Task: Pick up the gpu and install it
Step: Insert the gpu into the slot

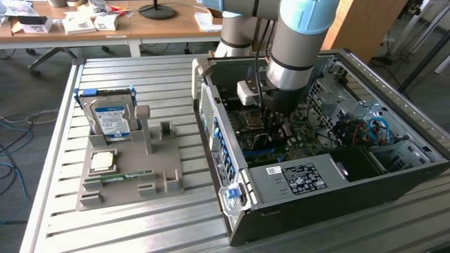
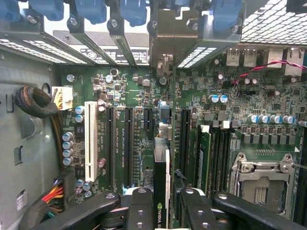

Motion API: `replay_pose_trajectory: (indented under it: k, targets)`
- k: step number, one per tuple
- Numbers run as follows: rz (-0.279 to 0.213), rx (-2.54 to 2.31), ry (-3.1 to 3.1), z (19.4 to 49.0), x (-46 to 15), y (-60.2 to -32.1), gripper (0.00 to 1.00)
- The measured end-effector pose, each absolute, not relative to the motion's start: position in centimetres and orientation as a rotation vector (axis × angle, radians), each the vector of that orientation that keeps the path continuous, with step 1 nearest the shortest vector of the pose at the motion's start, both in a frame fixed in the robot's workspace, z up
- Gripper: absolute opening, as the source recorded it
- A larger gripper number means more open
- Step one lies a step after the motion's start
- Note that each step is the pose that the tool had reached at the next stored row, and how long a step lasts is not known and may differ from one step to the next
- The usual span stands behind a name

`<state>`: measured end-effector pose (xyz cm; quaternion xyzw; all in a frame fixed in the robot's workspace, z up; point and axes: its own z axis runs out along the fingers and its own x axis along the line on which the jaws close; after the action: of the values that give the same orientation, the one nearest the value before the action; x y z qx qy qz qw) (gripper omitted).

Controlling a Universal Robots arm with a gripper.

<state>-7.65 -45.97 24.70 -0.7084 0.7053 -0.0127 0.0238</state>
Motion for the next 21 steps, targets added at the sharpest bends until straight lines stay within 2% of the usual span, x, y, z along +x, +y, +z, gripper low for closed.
replay_pose_trajectory:
  k: [12,14,15,21]
  targets:
    - [-0.039,-2.193,2.183,24.70,-7.70,-45.97,0.26]
    - [-0.039,-2.193,2.183,24.70,-7.70,-45.98,0.27]
    - [-0.039,-2.193,2.183,24.70,-7.70,-45.98,0.33]
    - [-0.039,-2.193,2.183,25.12,-7.70,-45.98,0.33]
